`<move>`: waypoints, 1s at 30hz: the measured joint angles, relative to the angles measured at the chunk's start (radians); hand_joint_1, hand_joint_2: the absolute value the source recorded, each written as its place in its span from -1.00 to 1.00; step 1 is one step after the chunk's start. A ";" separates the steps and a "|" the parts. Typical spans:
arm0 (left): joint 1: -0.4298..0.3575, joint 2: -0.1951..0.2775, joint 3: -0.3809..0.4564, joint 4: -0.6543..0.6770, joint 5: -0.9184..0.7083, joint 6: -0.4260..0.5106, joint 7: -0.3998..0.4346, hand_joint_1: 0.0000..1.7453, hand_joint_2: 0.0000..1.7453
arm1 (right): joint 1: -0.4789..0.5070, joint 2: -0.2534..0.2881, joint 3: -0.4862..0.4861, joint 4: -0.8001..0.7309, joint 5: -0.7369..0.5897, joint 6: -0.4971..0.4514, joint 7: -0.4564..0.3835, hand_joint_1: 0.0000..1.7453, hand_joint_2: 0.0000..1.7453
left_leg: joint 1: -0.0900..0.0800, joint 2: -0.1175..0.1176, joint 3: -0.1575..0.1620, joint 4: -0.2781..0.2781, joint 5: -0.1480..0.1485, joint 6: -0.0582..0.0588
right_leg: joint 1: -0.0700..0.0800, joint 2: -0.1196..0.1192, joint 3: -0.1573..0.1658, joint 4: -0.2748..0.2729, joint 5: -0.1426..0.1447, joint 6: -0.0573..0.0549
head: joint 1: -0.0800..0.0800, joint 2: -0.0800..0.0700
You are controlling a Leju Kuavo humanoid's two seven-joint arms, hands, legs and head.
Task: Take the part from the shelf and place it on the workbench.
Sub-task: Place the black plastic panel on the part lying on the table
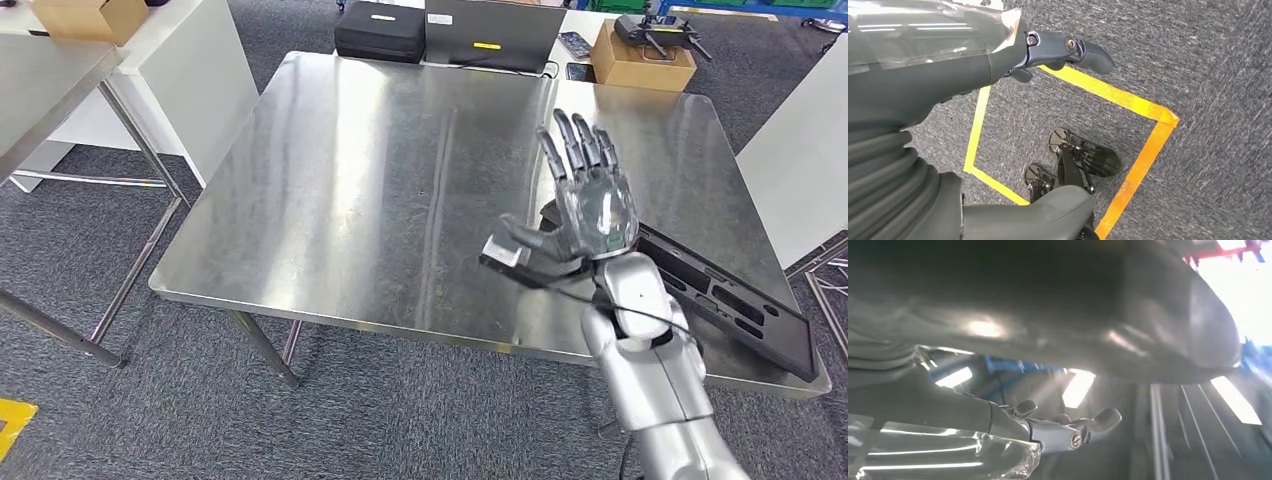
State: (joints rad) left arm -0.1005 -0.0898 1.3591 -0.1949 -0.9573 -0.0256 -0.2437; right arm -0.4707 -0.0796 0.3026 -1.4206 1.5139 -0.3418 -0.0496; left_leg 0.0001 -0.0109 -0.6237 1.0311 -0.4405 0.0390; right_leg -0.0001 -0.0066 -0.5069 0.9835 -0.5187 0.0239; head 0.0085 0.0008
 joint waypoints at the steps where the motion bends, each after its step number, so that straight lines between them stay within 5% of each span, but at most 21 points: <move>1: 0.000 0.000 0.003 0.000 0.003 0.002 0.001 -1.00 -1.00 | 0.057 -0.005 0.012 -0.062 0.018 -0.041 0.006 -1.00 -1.00 | 0.000 -0.001 0.000 0.000 -0.001 -0.001 | 0.000 0.000 0.001 0.000 -0.001 0.000 | 0.000 0.000; 9: 0.002 -0.001 0.021 0.000 0.031 0.017 0.019 -1.00 -1.00 | 0.429 -0.076 0.055 -0.396 0.057 -0.233 0.051 -1.00 -1.00 | -0.001 0.000 0.001 0.000 -0.006 -0.001 | 0.000 0.000 0.005 -0.002 -0.003 0.001 | 0.000 0.000; 16: 0.002 -0.003 0.043 0.000 0.060 0.023 0.032 -1.00 -1.00 | 0.610 -0.085 0.053 -0.520 0.028 -0.270 0.031 -1.00 -1.00 | -0.007 0.001 0.008 0.001 -0.013 0.004 | -0.007 0.001 0.008 -0.003 -0.008 0.009 | 0.000 0.000; 22: 0.002 -0.008 0.053 0.000 0.058 0.017 0.037 -1.00 -1.00 | 0.753 -0.132 0.024 -0.565 -0.078 -0.293 0.036 -1.00 -1.00 | -0.014 0.002 0.017 -0.005 -0.013 0.021 | -0.015 0.002 0.022 -0.003 -0.013 0.023 | -0.001 0.000; 24: 0.001 -0.011 0.052 0.000 0.055 0.015 0.036 -1.00 -1.00 | 0.782 -0.142 0.014 -0.580 -0.088 -0.293 0.032 -1.00 -1.00 | -0.007 0.006 0.024 -0.015 -0.007 0.030 | -0.015 0.003 0.006 0.043 -0.041 0.021 | 0.001 0.000; 27: 0.000 -0.015 0.052 0.000 0.049 0.015 0.036 -1.00 -1.00 | 0.817 -0.145 0.003 -0.592 -0.088 -0.294 0.025 -1.00 -1.00 | -0.003 0.008 0.024 -0.019 -0.005 0.035 | -0.016 0.005 -0.088 0.236 -0.122 0.016 | 0.004 0.000; 29: 0.000 -0.018 0.052 0.000 0.048 0.015 0.036 -1.00 -1.00 | 0.831 -0.146 -0.001 -0.594 -0.088 -0.294 0.022 -1.00 -1.00 | -0.003 0.008 0.023 -0.019 -0.004 0.033 | -0.018 0.005 -0.113 0.285 -0.126 0.028 | 0.004 0.000; 30: 0.000 -0.020 0.052 0.000 0.047 0.015 0.036 -1.00 -1.00 | 0.835 -0.146 -0.002 -0.595 -0.088 -0.294 0.021 -1.00 -1.00 | -0.002 0.008 0.023 -0.018 -0.003 0.031 | -0.019 0.004 -0.094 0.249 -0.104 0.038 | 0.004 0.000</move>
State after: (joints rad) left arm -0.1003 -0.1095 1.4115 -0.1949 -0.9099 -0.0111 -0.2079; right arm 0.3646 -0.2260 0.3002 -2.0160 1.4256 -0.6355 -0.0287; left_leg -0.0020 -0.0028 -0.6005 1.0127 -0.4431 0.0705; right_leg -0.0194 -0.0022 -0.6010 1.2324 -0.6222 0.0615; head 0.0120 0.0008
